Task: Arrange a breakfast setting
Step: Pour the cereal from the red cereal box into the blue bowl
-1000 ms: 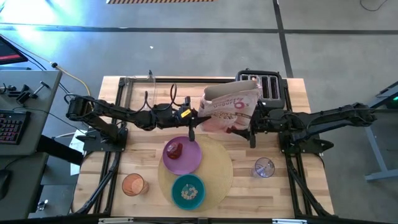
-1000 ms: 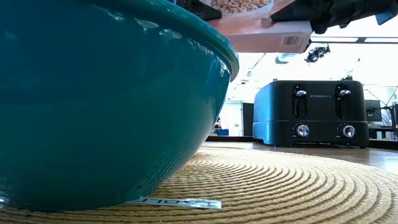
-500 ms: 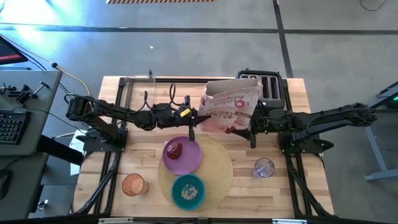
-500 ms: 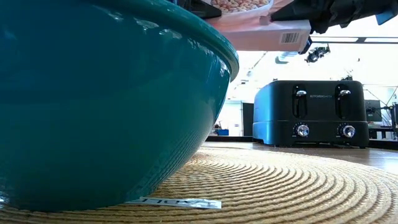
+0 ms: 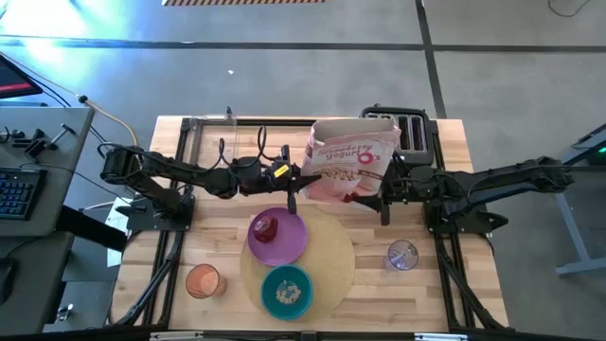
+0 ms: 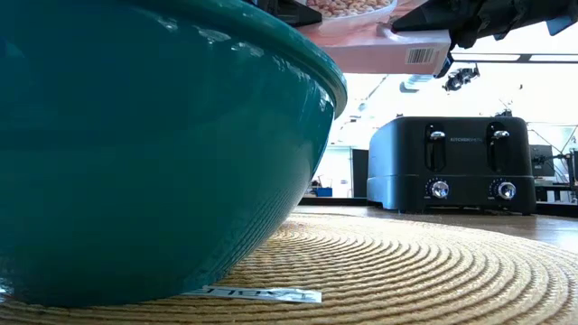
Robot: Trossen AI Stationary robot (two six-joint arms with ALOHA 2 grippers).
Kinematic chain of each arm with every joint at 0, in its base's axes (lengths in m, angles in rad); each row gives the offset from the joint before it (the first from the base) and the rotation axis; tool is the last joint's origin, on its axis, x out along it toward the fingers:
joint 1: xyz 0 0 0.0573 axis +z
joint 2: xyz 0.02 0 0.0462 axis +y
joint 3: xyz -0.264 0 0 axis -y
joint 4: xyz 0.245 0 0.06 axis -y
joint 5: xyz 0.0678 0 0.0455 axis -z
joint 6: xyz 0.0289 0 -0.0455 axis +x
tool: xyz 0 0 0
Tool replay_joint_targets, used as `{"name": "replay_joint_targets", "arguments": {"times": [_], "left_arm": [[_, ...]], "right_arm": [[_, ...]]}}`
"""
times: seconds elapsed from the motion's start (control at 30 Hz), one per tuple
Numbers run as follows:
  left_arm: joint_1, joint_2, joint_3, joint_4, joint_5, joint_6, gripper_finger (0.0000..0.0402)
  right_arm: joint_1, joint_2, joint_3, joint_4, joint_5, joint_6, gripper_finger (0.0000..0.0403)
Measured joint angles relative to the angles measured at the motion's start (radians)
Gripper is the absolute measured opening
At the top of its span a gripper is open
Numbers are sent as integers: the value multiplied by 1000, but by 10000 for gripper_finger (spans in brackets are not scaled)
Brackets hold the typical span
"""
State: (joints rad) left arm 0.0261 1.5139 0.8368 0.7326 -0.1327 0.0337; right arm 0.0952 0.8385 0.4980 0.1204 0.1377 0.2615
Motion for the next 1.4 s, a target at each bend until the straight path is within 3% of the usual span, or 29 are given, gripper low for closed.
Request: {"name": "replay_joint_targets", "arguments": {"times": [0.4,0.6,0.93,1.4], "left_arm": [[2,-10,2,4,42,12,70],[2,-71,2,-32,54,-70,98],[-10,-168,3,-317,99,-140,94],[-10,-195,1,-430,101,-110,90]], "right_arm": [[0,-65,-2,-58,5,0,162],[1,-92,-2,-129,11,-4,160],[0,-137,-3,-169,12,-15,157],[-2,-205,-3,-193,19,-12,157]]}}
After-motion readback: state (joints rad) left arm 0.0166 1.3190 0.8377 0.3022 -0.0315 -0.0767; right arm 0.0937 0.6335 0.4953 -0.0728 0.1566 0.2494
